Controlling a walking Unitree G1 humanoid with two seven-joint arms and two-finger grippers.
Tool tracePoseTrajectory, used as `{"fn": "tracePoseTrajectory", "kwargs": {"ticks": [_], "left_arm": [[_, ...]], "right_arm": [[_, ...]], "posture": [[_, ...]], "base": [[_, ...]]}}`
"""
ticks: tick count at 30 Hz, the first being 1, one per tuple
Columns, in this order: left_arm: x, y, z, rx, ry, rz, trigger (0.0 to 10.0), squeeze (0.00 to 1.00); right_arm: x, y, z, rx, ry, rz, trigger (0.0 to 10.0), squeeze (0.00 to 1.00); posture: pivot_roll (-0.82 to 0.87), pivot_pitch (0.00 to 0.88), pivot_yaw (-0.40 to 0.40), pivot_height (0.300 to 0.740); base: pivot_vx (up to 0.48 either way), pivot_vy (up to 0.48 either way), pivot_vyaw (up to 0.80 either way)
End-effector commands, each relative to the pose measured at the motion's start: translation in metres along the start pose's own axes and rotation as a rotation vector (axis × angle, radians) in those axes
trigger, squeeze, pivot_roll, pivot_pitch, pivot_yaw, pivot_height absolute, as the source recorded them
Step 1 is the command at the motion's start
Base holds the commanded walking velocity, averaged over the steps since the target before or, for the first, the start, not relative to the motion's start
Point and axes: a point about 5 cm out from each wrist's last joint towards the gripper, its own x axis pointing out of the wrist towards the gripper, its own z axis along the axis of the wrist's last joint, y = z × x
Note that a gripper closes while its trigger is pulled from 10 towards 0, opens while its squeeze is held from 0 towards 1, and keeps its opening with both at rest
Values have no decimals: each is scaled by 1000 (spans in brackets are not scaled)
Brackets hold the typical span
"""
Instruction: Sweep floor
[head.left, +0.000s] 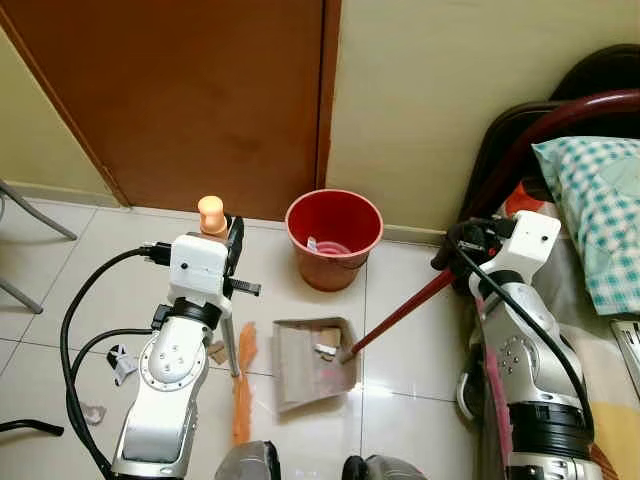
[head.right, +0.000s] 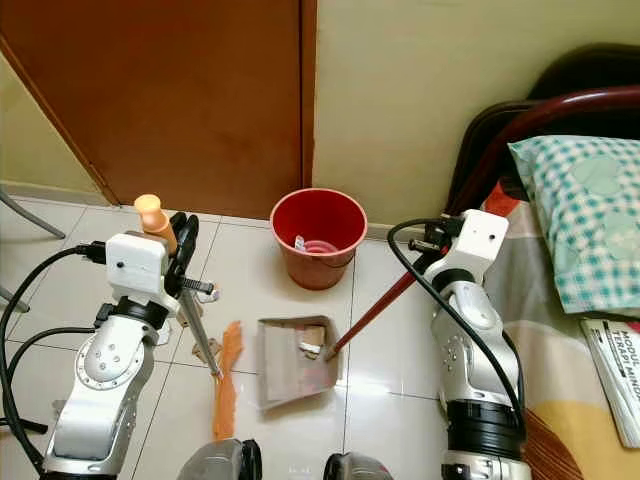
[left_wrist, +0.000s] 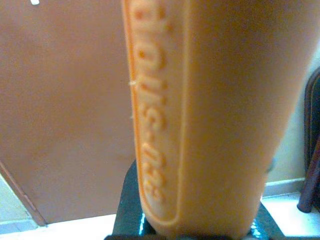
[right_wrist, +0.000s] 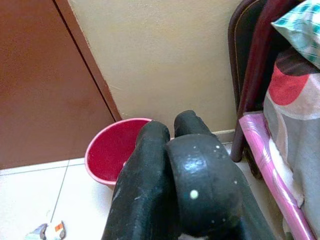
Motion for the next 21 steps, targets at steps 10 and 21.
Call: {"fn": "tracePoseTrajectory", "kwargs": {"ticks": [10,21], "left_arm": [[0,1,5,19,-29,-11,10000,0],[1,-1,5,16,-31,-20,10000,0]], "right_arm": [[-17,-10,-14,-34,48,9,10000,0],[-20,-11,-18,-47,62,6,10000,0]], "posture": [[-16,80,-28,740],[-11,80,-27,740]], "base": [[275,385,0],[271,396,0]]}}
